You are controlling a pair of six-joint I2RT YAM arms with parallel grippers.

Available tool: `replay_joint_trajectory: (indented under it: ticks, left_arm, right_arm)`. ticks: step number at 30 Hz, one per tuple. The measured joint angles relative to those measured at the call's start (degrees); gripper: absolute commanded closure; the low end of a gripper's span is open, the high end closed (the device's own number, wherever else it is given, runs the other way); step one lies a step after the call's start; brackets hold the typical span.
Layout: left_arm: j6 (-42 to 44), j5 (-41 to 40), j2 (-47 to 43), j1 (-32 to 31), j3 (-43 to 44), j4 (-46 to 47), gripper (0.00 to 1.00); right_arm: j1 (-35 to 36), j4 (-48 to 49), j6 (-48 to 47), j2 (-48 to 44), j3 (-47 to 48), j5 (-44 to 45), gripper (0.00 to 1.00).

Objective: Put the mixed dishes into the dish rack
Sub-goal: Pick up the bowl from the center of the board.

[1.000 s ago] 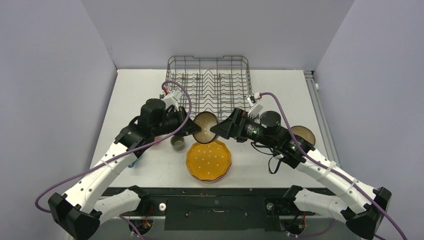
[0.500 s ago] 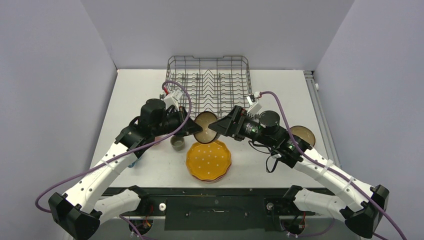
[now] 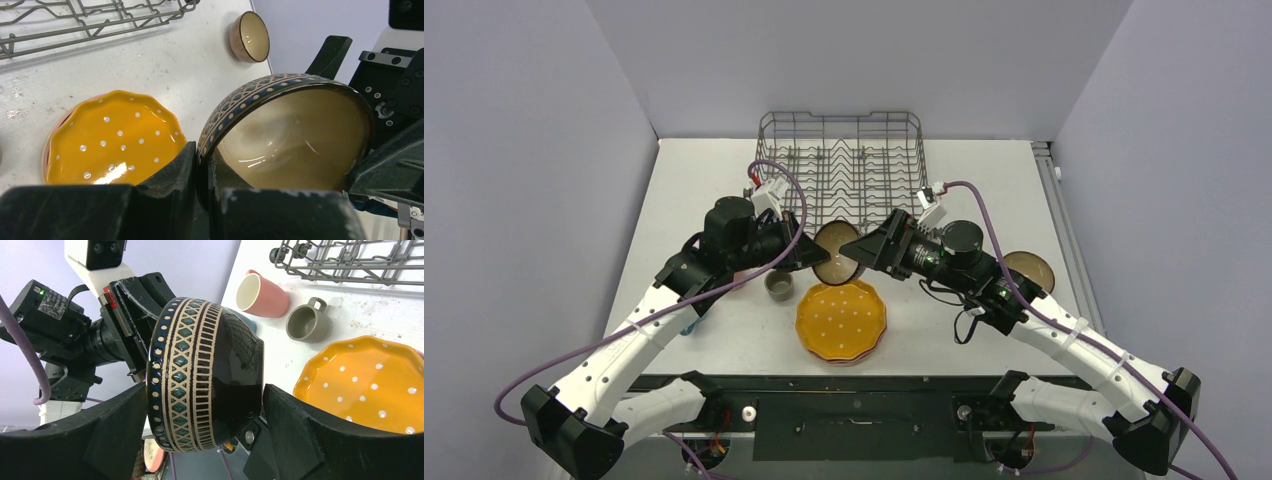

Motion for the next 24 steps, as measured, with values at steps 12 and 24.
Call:
replay_joint_trajectory:
  ticks: [12,24]
  left_arm:
    - [-0.81,-0.28,0.26,0.46,-0.02,-0.28,1.0]
    - [-0.79,-0.33,0.39,0.48,-0.02,-0.28,0.95]
  right_arm:
    - [-0.33,1.92,0.31,1.46,-0.35,-0.46,1.0]
    - [-0.35,2.01,0.31,1.51,-0.37,-0.44,1.0]
